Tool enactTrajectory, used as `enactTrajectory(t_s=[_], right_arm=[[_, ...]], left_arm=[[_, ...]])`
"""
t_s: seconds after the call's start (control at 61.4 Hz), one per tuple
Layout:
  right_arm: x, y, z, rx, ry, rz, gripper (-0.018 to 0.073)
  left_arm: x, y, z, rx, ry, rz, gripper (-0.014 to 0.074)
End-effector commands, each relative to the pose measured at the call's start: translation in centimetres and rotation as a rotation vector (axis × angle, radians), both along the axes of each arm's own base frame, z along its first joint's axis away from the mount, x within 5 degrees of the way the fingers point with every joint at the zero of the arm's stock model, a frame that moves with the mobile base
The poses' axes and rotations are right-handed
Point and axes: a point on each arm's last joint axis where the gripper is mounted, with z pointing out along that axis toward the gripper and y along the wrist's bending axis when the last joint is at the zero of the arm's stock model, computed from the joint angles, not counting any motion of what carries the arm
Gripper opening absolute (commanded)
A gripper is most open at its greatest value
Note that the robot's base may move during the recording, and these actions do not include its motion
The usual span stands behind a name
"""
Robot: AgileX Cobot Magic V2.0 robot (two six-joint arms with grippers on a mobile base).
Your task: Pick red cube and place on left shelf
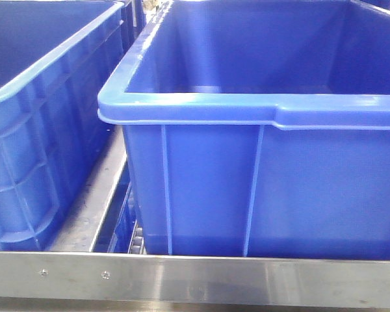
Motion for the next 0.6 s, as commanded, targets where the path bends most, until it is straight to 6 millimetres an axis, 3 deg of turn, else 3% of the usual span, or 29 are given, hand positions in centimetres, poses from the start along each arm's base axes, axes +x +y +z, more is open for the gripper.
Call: enactTrajectory(t_s=[0.0,0.587], right_arm=[[-0.33,-0.13,1.21,-0.001,-0.099,-0.016,0.0031],[-0.36,-0.1,1.4,-0.052,-0.121,-0.018,0.0031]], left_arm=[[-0.02,-0.02,0.01,-0.004,-0.074,-0.003,0.0102],[-0.02,-0.02,0.01,-0.004,-0.074,-0.003,0.0102]])
